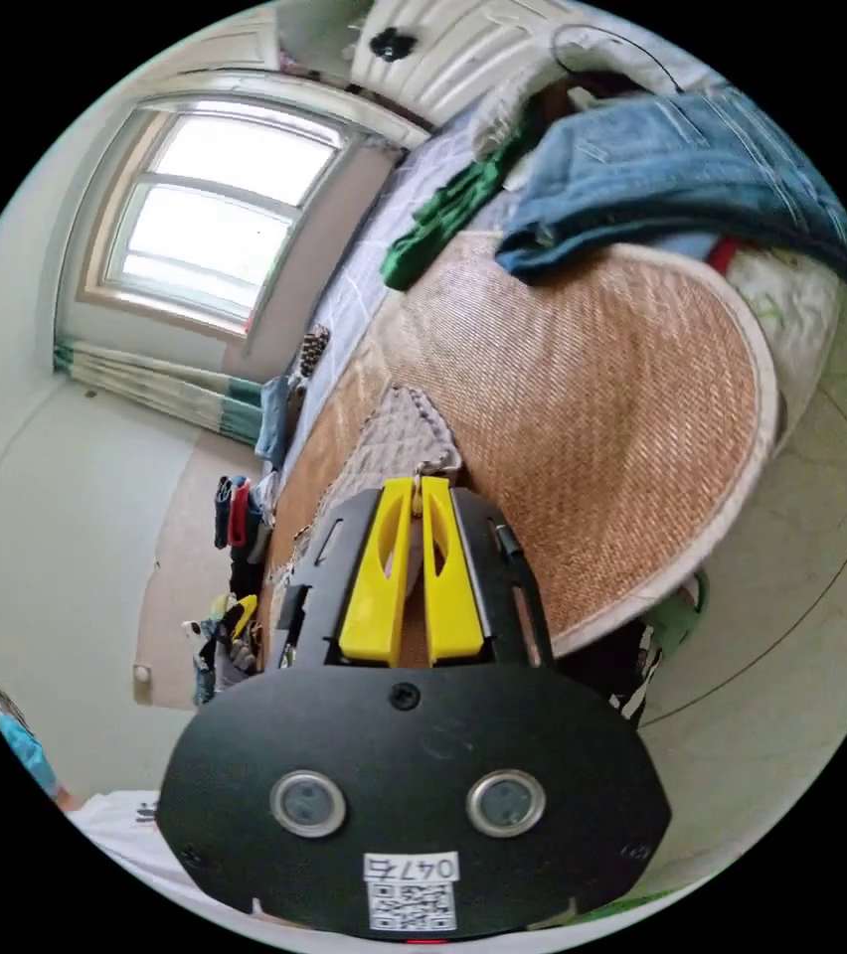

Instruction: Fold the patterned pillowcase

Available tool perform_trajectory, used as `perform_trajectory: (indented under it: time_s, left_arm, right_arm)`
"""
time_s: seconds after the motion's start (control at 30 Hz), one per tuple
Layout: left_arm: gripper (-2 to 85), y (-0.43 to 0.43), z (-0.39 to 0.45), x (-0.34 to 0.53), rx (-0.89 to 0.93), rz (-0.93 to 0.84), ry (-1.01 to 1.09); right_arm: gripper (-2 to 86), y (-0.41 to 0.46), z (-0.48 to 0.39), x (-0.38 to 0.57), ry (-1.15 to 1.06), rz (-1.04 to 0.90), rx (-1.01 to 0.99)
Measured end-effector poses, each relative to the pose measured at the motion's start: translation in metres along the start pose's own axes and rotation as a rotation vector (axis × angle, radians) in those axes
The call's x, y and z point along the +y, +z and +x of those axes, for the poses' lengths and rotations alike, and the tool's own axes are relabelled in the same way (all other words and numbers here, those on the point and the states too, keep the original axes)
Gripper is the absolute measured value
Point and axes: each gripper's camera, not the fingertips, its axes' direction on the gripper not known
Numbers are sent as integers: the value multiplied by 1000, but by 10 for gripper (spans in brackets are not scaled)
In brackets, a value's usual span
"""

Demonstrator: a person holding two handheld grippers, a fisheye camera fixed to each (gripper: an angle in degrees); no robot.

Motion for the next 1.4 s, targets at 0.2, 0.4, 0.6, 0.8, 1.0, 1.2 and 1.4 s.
perform_trajectory:
  time_s: [0.2,0.4,0.6,0.8,1.0,1.2,1.4]
  left_arm:
    - [51,-26,56,67,22,-53,103]
    - [51,-15,52,146,94,-61,8]
    - [51,7,44,197,139,-98,-70]
    - [51,10,62,213,128,-86,-51]
    - [52,34,71,222,156,-111,-76]
    - [53,31,97,234,118,-97,-51]
    - [54,37,107,250,119,-109,-65]
  right_arm:
    - [-8,52,-192,31,-749,-112,150]
    - [-8,153,-278,143,-1281,-429,389]
    - [-7,165,-283,146,-1217,-433,399]
    - [-7,114,-294,123,-1206,-336,239]
    - [-7,134,-281,124,-1241,-547,309]
    - [-7,116,-289,105,-1199,-470,357]
    - [35,116,-291,108,-1253,-546,388]
